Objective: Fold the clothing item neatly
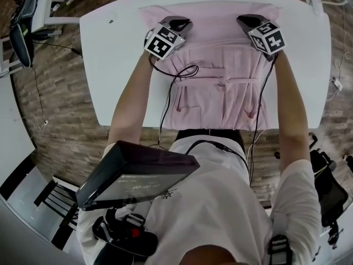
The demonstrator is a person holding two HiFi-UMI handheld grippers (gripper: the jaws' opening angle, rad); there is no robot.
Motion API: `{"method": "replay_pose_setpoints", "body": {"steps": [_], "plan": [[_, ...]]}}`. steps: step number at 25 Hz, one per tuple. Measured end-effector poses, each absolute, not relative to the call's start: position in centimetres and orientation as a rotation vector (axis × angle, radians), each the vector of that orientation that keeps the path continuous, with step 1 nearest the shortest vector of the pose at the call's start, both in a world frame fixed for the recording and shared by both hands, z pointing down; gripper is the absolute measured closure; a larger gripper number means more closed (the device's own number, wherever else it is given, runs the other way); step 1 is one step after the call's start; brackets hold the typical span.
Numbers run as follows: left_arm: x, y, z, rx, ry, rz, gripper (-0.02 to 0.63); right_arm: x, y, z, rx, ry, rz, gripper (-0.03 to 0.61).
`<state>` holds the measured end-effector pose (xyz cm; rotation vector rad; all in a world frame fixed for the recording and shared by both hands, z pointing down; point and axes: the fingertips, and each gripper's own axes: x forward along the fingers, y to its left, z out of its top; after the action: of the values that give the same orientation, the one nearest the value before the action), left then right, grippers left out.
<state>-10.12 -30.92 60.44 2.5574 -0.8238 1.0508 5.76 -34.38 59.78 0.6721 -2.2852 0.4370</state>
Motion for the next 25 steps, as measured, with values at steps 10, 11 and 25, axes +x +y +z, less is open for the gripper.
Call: {"method": "replay_pose_setpoints", "body": {"steps": [10,11,25], "plan": [[-11.1,-36.3,60.0,2.557,-0.824,1.05,0.591,4.6,-39.2,59.5,0.722,-2.277,0.387,0.548],[-11.2,-36.6,59.9,2.564,-0.827,1.054,0.591,4.5,-39.5,59.5,0.729,-2.277,0.385,0.548],[-11.3,-37.0,59.8,2.557,-0.923,1.075,0.591,4.6,-39.6,59.4,0.759,-2.279,0.327,0.548]]}}
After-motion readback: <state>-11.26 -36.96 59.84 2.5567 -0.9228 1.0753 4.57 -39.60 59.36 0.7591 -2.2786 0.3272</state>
